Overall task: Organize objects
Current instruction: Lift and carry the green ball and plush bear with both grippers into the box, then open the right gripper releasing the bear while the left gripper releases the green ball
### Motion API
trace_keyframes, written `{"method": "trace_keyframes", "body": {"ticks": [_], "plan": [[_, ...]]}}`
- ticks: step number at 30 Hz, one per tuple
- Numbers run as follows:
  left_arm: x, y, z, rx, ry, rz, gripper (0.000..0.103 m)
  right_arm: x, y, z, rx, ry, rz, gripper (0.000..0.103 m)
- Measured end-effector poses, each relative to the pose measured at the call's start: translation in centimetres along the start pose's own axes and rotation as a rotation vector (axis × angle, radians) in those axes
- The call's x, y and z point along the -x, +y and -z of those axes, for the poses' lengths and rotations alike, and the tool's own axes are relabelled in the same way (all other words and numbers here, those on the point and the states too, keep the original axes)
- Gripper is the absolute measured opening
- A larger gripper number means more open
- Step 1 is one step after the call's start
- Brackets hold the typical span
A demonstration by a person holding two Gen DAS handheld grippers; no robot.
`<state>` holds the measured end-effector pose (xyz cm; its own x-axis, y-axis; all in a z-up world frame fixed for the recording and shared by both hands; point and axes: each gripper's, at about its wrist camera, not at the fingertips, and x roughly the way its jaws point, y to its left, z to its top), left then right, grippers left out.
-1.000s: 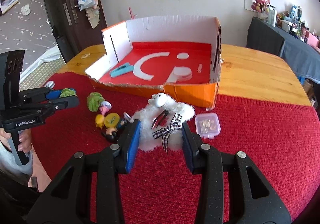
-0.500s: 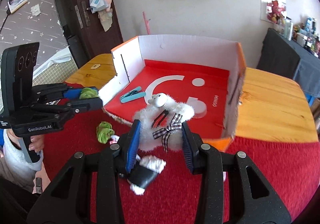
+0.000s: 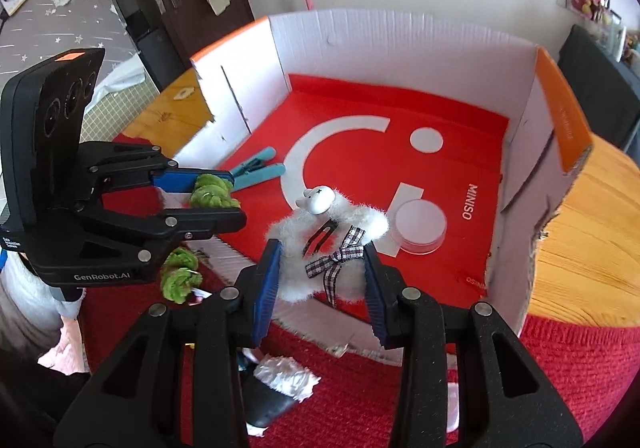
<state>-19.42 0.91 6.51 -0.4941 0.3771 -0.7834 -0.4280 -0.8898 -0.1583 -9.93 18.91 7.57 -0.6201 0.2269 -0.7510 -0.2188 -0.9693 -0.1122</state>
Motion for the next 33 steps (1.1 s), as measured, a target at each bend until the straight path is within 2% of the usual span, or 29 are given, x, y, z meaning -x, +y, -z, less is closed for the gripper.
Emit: {"method": "trace_keyframes", "body": {"ticks": [10,14,33], "plan": [[-2.7,0.3,-0.4,-0.029,0.086,0.005,0.035,-2.5,-1.0,-0.5,-0.023,0.109,-0.031,0.037],[-3.1,0.3,-0.5,-0.043,0.094,-0.002,0.035,-3.1,-1.3,-0.4,-0.034,0.137,-0.035,0.037],[-3.4,0.0,-0.6,-0.068,0.089,-0.019,0.036,-2.7,-0.7,-0.2,-0.002,0.137,0.018,0.042]]}}
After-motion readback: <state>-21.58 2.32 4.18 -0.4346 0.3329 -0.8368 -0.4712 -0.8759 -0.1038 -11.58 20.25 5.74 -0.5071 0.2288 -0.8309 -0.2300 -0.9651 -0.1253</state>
